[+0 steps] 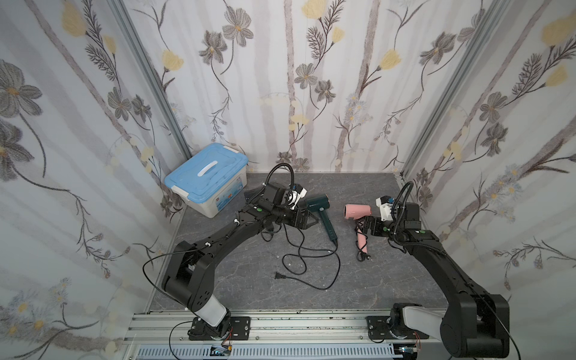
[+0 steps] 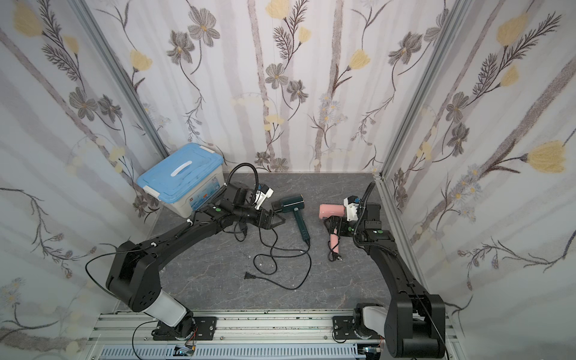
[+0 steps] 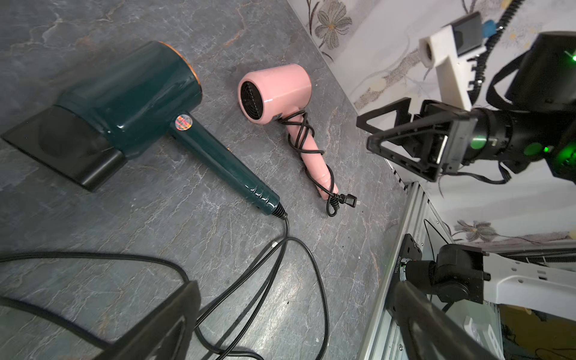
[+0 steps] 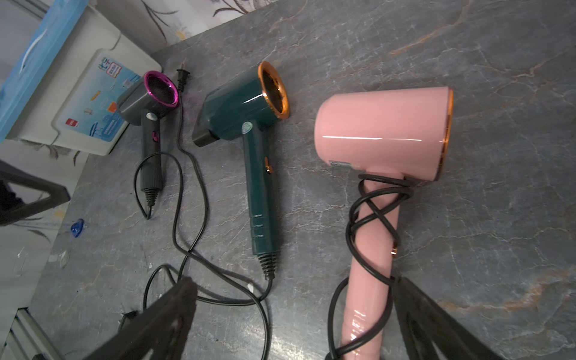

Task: Wrap the cord around the hair dryer
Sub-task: Place the hair dryer at the center of the board, then pick up the hair dryer from the center of the board.

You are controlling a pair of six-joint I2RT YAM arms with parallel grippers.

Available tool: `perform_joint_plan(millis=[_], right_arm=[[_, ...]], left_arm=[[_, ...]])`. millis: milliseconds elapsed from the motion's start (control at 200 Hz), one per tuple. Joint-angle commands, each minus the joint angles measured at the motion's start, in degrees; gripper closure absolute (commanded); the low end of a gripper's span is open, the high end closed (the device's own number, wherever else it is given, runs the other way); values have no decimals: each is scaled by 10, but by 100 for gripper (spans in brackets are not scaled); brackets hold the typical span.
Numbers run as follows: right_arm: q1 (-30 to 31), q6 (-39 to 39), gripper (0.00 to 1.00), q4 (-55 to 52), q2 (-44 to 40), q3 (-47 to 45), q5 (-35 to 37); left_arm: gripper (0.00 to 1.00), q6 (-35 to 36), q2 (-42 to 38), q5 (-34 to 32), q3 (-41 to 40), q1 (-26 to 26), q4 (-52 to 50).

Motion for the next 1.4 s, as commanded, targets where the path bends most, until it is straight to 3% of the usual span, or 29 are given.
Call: perform_joint_plan(millis=[0,110,260,495,610,904,1129,1399], right_arm=[[41,15,0,10,-19,13,7],[72,40,0,8,-17,37,4],[89,14,0,-33,62,101,-30],[165,-14,0,-71,144,174,142],[188,-2,1,-107,229,215,199],[226,20,20,-103,350,270,226],[240,20,28,-109,418,301,238],[247,16,51,-110,457,308,238]], left_arm=[[0,-36,-19,-12,-15,15,30],[0,-50,-41,-38,-23,31,8],[0,-34,-70,-86,-21,36,-53],[0,-30,-92,-147,-26,40,-124],[0,-35,-94,-164,-28,43,-148],[0,-43,-82,-177,-27,62,-180],[0,-44,-81,-170,-37,66,-171],[0,-44,-78,-164,-41,68,-167]])
